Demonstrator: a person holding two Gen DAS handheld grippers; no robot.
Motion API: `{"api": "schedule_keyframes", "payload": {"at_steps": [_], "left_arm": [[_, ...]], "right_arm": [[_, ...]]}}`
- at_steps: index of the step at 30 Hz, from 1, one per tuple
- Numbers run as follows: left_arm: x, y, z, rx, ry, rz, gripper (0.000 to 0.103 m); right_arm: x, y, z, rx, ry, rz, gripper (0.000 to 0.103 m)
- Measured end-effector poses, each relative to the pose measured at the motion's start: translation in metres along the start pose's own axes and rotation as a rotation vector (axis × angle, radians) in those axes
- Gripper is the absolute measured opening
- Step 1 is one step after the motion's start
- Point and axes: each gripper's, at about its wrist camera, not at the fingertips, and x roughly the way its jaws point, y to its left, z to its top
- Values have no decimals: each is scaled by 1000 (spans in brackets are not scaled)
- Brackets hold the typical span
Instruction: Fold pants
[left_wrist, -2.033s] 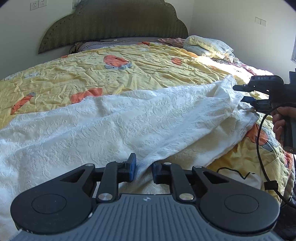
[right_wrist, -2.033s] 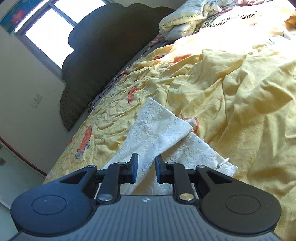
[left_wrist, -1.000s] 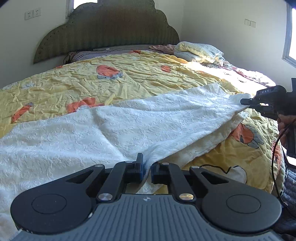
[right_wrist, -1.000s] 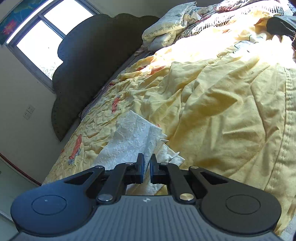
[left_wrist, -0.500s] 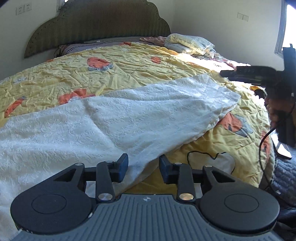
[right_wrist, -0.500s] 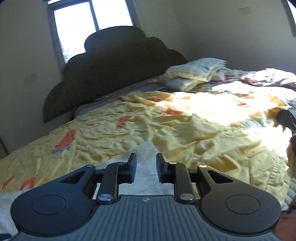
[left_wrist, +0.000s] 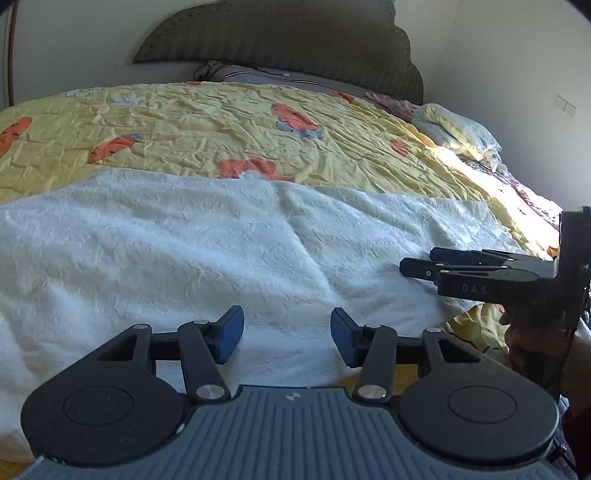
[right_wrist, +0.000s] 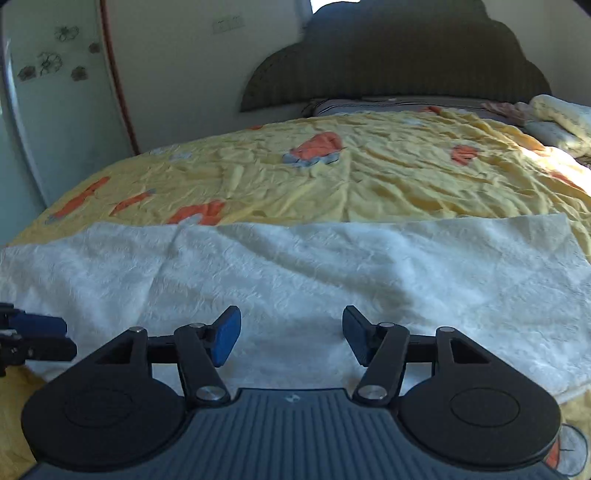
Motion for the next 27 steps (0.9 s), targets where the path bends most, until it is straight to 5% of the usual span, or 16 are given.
{"api": "schedule_keyframes", "payload": {"at_steps": [3,7,13,17,21,24,27], "left_arm": [[-21,21,-4,-41,-28,66,56],[-59,74,-8,-173,-93,216,56],[-90,154,-28,-297,-77,472,55],[-111,165,-38,-243,-106,583,56],[-128,173,-39,-299,-151,571,56],[-118,170,-36,-289,-111,495,57],[-101,152,-35,-212,-79,545,56]], "right_arm": [[-7,14,12,7,-37,-62,64],[-22,63,35,-78,-87,199,64],[7,167,36,-258,9,534,62],[27,204,21,-363,95,493,62],[4,230,20,-435,6,567,63],[11,248,8,-493,82,607,62],[9,231,8,-372,74,619,63]]}}
